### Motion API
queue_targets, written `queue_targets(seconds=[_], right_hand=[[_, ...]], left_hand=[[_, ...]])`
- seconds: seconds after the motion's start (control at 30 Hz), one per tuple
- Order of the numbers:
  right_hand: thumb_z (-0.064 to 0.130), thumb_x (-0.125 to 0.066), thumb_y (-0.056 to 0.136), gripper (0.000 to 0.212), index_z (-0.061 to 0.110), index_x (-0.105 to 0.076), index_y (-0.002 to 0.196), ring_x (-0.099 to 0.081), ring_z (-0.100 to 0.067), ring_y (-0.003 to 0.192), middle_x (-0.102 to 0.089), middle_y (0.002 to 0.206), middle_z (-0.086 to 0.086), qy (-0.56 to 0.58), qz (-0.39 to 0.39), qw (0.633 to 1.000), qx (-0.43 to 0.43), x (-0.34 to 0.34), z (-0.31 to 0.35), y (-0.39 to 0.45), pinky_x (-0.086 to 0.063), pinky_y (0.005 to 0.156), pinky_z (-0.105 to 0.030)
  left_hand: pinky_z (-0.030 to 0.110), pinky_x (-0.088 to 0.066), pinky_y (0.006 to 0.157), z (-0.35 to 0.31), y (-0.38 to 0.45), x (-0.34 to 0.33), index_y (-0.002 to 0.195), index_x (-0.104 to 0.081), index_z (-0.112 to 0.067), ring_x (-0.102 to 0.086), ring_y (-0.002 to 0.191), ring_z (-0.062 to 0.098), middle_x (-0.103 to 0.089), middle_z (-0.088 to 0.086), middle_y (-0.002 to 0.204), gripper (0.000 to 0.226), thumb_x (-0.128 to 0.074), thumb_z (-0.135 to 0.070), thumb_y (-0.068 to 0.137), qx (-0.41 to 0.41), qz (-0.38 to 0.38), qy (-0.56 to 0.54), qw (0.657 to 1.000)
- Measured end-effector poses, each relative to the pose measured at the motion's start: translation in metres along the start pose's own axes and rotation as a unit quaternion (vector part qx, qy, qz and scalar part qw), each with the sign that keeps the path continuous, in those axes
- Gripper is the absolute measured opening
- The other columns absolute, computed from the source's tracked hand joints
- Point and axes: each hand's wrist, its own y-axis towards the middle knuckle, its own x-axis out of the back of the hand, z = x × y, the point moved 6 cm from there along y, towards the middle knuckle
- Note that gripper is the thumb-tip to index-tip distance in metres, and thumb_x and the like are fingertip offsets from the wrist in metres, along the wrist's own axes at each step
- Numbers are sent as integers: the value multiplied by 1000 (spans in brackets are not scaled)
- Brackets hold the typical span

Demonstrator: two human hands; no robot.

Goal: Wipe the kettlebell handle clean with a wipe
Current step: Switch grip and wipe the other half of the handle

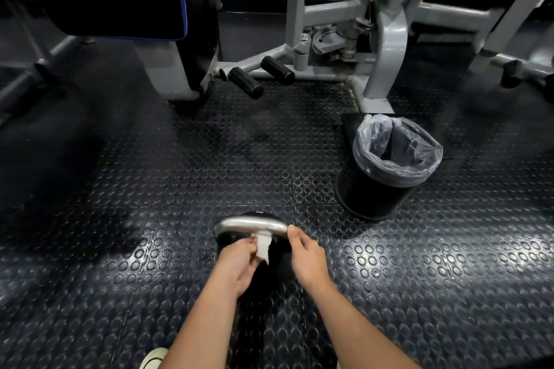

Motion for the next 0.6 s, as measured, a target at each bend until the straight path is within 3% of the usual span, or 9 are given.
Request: queue_targets(seconds=[0.07, 0.13, 0.17, 0.27, 0.43, 0.53, 0.6], right_hand=[[66, -36, 93, 60, 28, -58, 135, -58, -15, 115, -66, 123, 1, -1, 2, 1000, -3, -1, -1, 0, -42, 104, -32], [65, -37, 94, 61, 27, -56, 137, -56, -15, 118, -64, 127, 2, -1, 3, 1000, -2, -1, 0, -1, -40, 106, -31], [65, -37, 94, 61, 27, -56, 138, -56, -15, 118, -63, 128, 2, 1, 3, 1000, -1, 0, 1, -1, -40, 105, -30], [63, -38, 95, 58, 27, -56, 137, -55, -11, 113, -64, 126, 2, 5, 1, 1000, 3, 1, 2, -1, -39, 102, -26], [64, -37, 95, 59, 28, -56, 137, -54, -15, 119, -63, 129, 2, 1, 2, 1000, 1, 0, 1, -1, -38, 104, -29], [62, -38, 96, 56, 27, -57, 136, -54, -12, 108, -64, 124, 3, 4, 2, 1000, 1, 1, 2, -2, -38, 97, -25], [61, -38, 96, 56, 27, -58, 135, -54, -10, 105, -65, 119, 4, 7, -1, 1000, 1, 1, 3, -4, -37, 93, -23]], left_hand=[[26, -57, 64, -7, 3, 3, 111, -67, 6, -65, 86, 22, -69, 17, 104, 29, -39, 15, 108, -5, -30, -43, 999], [19, -58, 50, -11, 7, 11, 133, -61, 6, -62, 84, 19, -66, 16, 105, 35, -38, 13, 109, -24, -72, -90, 993], [17, -57, 51, -11, 9, 14, 142, -58, 4, -60, 84, 18, -66, 17, 113, 40, -37, 13, 109, -36, -84, -108, 990], [23, -56, 78, 0, 11, 13, 149, -56, 4, -65, 93, 19, -65, 23, 141, 44, -36, 11, 110, -33, -56, -94, 993], [23, -58, 66, -5, 1, 10, 134, -63, 7, -66, 84, 19, -72, 14, 100, 35, -40, 12, 109, -45, -39, -63, 996], [29, -54, 88, -14, 6, 8, 137, -60, 8, -62, 85, 19, -66, 13, 101, 37, -38, 15, 107, -54, -57, -103, 992], [31, -54, 90, -9, 2, 5, 132, -62, 5, -64, 91, 21, -67, 17, 112, 35, -37, 14, 109, -45, -37, -90, 994]])
